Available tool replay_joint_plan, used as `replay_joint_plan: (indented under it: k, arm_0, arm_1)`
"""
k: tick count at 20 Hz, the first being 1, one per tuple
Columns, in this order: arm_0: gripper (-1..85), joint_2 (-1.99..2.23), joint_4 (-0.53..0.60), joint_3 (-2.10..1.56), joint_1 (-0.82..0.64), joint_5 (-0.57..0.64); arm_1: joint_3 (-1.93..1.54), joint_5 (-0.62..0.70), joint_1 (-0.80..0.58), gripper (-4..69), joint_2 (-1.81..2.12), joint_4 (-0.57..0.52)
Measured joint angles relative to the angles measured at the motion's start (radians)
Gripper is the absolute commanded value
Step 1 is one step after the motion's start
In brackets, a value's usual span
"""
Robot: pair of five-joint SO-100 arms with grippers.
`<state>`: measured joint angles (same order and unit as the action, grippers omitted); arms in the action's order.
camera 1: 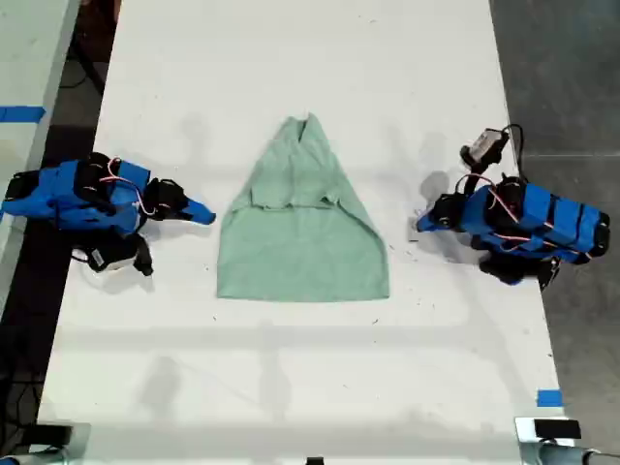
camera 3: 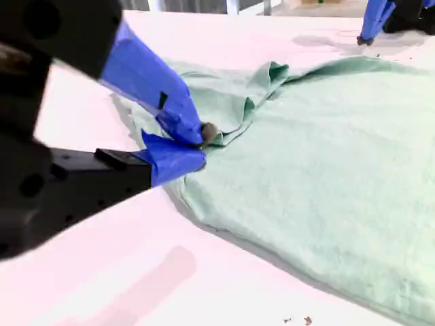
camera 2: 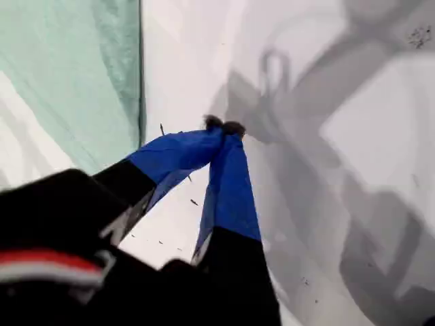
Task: Fold t shirt
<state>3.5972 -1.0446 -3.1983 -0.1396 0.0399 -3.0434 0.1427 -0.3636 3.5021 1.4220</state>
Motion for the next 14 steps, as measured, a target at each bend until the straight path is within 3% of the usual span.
replay_joint_plan:
  k: [14]
  arm_0:
    - [-0.1,0.0,0.0,0.0,0.0,0.0]
  arm_1:
    - [0.017,-0.012,0.046,-1.7,0.002,0.017]
